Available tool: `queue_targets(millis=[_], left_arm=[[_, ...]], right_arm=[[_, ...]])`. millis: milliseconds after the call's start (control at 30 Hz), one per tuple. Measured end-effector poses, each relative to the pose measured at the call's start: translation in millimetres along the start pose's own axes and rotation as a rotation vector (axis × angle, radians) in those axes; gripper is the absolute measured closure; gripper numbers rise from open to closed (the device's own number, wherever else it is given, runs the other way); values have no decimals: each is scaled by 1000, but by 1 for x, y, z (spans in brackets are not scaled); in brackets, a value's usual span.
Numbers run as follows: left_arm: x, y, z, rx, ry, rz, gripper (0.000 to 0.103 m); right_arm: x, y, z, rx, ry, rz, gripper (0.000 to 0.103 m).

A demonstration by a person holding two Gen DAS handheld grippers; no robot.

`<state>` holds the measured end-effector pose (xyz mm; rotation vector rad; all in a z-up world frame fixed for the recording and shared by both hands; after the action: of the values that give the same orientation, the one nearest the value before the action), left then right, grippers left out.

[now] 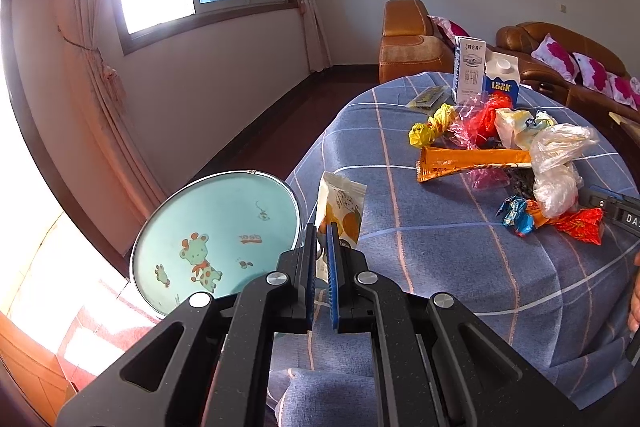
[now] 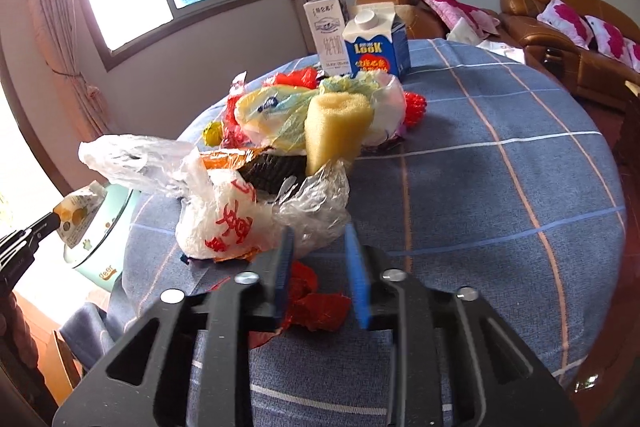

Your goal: Collect trash

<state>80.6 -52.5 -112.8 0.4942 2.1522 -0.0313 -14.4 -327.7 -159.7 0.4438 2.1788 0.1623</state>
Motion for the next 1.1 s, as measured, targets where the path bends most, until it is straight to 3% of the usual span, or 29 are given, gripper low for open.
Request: queue_targets(millis=[167,267,300,333,500,600,733,1100], left_arm=[[1,2,1,-8,1,1,98],[1,4,1,-13,1,-1,98],[0,5,1,-16,-1,-2,98],[0,6,1,-18,-2,-4,98],[-1,7,0,-25,-6,-5,98],[-2,8,-2,-25,-11,-5,98],[-4,10,-6,-29,-21,-9,98],[-17,27,-24,-89,-72,-13,98]], right_arm=[[-14,1,10,32,-2,-30,60],[-13,3,26,31,56,-51,60],[-12,5,27,30,66,-66,63],[-10,8,28,31,74,-87,73],[-5,17,28,52,81,-143,93],[-4,17,28,54,77,-151,96],[-5,22,20,56,48,-155,99],[-38,46,-41,49,-136,-190,99]])
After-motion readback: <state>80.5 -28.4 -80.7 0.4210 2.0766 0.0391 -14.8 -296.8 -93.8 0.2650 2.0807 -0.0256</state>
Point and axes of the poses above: each gripper's, at about its wrist camera, not at the fingertips, and z roughly the way its jaws point, y to its left, x to its underside, the point moved 5 cm from there along z, roughly the way its jaws point, and after that the axes turned 1 degree about z, right-handed, at the moved point
